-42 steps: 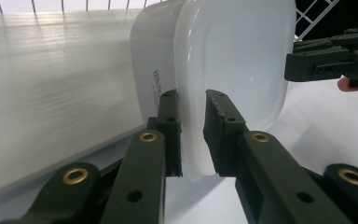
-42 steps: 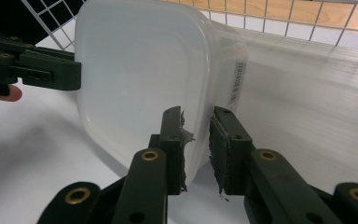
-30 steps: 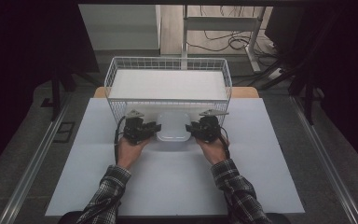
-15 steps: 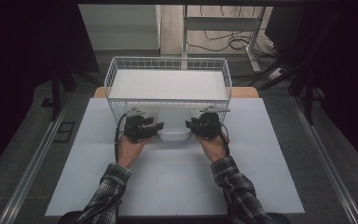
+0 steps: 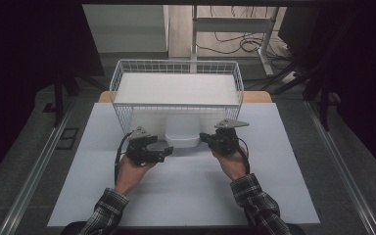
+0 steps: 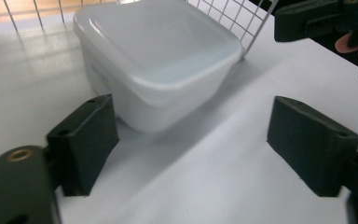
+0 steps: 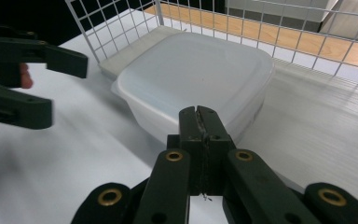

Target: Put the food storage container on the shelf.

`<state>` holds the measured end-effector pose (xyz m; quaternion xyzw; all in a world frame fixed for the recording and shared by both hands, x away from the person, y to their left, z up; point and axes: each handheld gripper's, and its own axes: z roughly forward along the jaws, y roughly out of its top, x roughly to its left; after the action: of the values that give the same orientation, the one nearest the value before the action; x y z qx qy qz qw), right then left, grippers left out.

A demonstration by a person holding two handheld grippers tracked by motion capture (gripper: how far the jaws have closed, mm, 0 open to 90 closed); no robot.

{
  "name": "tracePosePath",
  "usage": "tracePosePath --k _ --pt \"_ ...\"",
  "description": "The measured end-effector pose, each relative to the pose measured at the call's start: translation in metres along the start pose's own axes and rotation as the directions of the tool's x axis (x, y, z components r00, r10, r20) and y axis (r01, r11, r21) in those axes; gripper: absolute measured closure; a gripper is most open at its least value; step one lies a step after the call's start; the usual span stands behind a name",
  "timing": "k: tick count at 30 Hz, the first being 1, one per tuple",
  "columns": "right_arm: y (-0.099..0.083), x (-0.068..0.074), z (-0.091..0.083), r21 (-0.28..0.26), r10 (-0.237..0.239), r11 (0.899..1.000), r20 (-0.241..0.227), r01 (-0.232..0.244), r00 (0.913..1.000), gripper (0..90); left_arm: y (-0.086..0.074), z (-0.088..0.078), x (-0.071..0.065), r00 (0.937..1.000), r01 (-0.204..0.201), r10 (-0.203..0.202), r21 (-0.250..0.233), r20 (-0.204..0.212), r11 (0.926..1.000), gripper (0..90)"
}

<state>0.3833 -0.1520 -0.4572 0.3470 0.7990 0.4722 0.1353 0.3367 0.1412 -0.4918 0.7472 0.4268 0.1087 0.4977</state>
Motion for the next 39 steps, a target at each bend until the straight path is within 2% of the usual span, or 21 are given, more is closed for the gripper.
tracePosePath --k 1,3,5,7,11,12,13,15,16,18,24,29,30,35,39 --pt "0.0 0.0 0.0 0.0 0.0 1.0 0.0 0.0 1.0 89.1 0.0 0.0 0.0 1.0 0.0 0.0 0.0 0.0 1.0 12.4" --pt "-0.003 0.004 -0.003 -0.001 -0.012 1.0 0.0 0.012 0.9999 89.1 -0.013 -0.005 -0.003 0.9995 0.029 -0.029 0.008 0.008 0.9996 9.9" --pt "-0.004 0.008 -0.005 0.001 -0.027 1.0 -0.007 0.027 0.9996 89.1 -0.016 -0.007 -0.004 0.9996 0.027 -0.027 0.014 0.009 0.9995 7.6" --pt "-0.005 0.012 -0.007 0.0 -0.043 0.999 -0.024 0.043 0.9988 88.9 -0.023 -0.015 -0.009 0.9998 -0.003 0.003 0.02 -0.019 0.9998 6.6" --pt "-0.009 0.017 -0.01 0.006 -0.07 0.997 -0.045 0.07 0.9965 88.5 -0.031 -0.023 -0.012 0.9994 -0.018 0.019 0.003 -0.028 0.9998 4.2" --pt "-0.012 0.02 -0.01 0.013 -0.086 0.996 -0.053 0.087 0.9949 88.4 -0.037 -0.028 -0.015 0.9981 -0.038 0.038 -0.006 -0.048 0.9993 3.8" --pt "-0.012 0.02 -0.01 0.013 -0.086 0.996 -0.053 0.087 0.9949 88.4 -0.037 -0.028 -0.015 0.9981 -0.038 0.038 -0.006 -0.048 0.9993 3.6" --pt "-0.015 0.022 -0.011 0.013 -0.102 0.995 -0.047 0.103 0.9937 88.5 -0.044 -0.032 -0.017 0.9959 -0.062 0.062 -0.009 -0.066 0.998 3.4" --pt "-0.018 0.024 -0.01 0.016 -0.099 0.995 -0.054 0.1 0.9937 88.8 -0.05 -0.034 -0.018 0.9938 -0.081 0.08 0.001 -0.077 0.9967 2.7" --pt "-0.019 0.025 -0.009 0.02 -0.095 0.995 -0.057 0.096 0.9938 88.9 -0.052 -0.036 -0.018 0.9927 -0.088 0.088 0.001 -0.083 0.9961 2.7" --pt "-0.023 0.031 0.001 0.045 -0.095 0.994 -0.076 0.098 0.9926 88.9 -0.066 -0.048 -0.019 0.9897 -0.102 0.101 -0.006 -0.102 0.9948 1.9" --pt "-0.025 0.032 0.01 0.07 -0.096 0.992 -0.096 0.103 0.9907 88.9 -0.071 -0.056 -0.018 0.9908 -0.11 0.109 -0.009 -0.08 0.9939 1.1" --pt "-0.026 0.031 0.016 0.078 -0.09 0.992 -0.1 0.098 0.9909 88.9 -0.073 -0.056 -0.016 0.9889 -0.118 0.117 -0.004 -0.092 0.993 0.9" --pt "-0.023 0.03 0.027 0.087 -0.084 0.992 -0.093 0.092 0.9921 89.0 -0.073 -0.057 -0.014 0.9879 -0.12 0.118 -0.014 -0.101 0.9927 0.8" --pt "-0.022 0.03 0.04 0.102 -0.099 0.989 -0.077 0.106 0.9921 89.0 -0.074 -0.058 -0.013 0.9884 -0.123 0.119 -0.03 -0.094 0.992 0.6"
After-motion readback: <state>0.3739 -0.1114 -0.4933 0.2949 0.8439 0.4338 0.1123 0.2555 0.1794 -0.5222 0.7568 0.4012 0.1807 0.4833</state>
